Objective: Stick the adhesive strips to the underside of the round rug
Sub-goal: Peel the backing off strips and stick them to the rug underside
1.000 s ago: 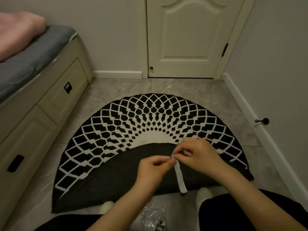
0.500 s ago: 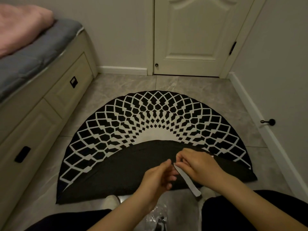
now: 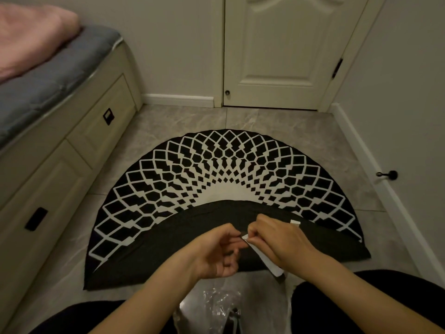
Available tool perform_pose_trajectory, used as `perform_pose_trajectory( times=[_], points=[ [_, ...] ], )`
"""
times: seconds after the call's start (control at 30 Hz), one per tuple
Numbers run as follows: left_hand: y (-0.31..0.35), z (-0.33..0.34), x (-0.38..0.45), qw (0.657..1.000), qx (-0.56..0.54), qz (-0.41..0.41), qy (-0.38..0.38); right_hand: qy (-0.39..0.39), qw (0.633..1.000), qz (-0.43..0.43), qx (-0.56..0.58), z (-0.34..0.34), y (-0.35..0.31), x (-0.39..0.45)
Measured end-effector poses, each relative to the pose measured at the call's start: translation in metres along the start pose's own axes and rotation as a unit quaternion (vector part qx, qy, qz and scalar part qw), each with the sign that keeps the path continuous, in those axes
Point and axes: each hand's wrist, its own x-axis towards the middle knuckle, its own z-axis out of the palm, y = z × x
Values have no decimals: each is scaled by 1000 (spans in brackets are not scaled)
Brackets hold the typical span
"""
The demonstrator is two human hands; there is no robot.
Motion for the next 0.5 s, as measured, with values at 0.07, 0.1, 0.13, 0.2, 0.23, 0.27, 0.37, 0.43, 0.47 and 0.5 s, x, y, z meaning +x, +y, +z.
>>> perform_pose_trajectory(
  times=[0.07, 0.1, 0.13, 0.2, 0.23, 0.27, 0.37, 0.43, 0.47, 0.5],
  points=[
    [2, -1, -2, 1000, 12, 25, 3, 26, 999, 1, 36, -1, -1, -1],
    [3, -1, -2, 998, 36, 43, 5, 39, 998, 3, 54, -1, 0, -2],
    [4, -2, -2, 996, 61, 61, 8, 48, 997, 5, 65, -1, 1, -2],
    [5, -3, -1, 992, 93, 81, 14, 67, 996, 0, 64, 1, 3, -2],
    [5, -3, 0, 991, 99, 84, 13, 82, 995, -9, 60, 1, 3, -1],
    [6, -4, -1, 991, 103, 84, 9, 102, 993, -23, 58, 1, 4, 0],
    [7, -1, -4, 991, 93, 92, 10, 156, 984, -48, 69, 5, 6, -1],
    [11, -3, -3, 984, 92, 134, 66, 159, 980, -11, 123, 4, 0, -1],
    [14, -6, -2, 976, 98, 165, 103, 158, 972, 25, 172, 2, -4, 0],
    [18, -10, -2, 965, 101, 197, 138, 156, 959, 71, 226, -2, -9, 1]
  ],
)
